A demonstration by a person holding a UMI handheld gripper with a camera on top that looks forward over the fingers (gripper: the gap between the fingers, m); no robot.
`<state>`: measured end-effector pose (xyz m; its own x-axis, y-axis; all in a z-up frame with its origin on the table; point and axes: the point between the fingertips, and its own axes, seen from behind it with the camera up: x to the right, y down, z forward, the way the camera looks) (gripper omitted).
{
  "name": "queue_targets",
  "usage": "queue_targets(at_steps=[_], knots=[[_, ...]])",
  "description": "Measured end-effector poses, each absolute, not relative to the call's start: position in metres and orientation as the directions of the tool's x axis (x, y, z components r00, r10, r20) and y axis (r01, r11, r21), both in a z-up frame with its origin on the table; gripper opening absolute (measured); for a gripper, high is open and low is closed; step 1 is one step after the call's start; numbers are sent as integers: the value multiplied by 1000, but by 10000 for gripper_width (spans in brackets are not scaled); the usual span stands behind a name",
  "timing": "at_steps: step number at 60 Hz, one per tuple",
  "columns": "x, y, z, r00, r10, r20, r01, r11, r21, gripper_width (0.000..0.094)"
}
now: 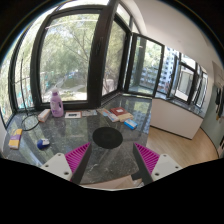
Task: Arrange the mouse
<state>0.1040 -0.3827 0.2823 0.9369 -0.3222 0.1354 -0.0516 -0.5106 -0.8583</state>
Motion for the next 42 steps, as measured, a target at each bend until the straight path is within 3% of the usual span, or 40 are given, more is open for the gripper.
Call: queue_targets(at_steps=[9,20,33,42], knots=[[103,-394,265,933,-337,129,-75,-532,-843,853],[72,-413,205,945,-307,117,-88,-581,-809,857],[-45,-399,109,987,-159,13,-94,-644,-760,854],[-148,-352,75,998,-31,-49,-58,-626,-777,857]])
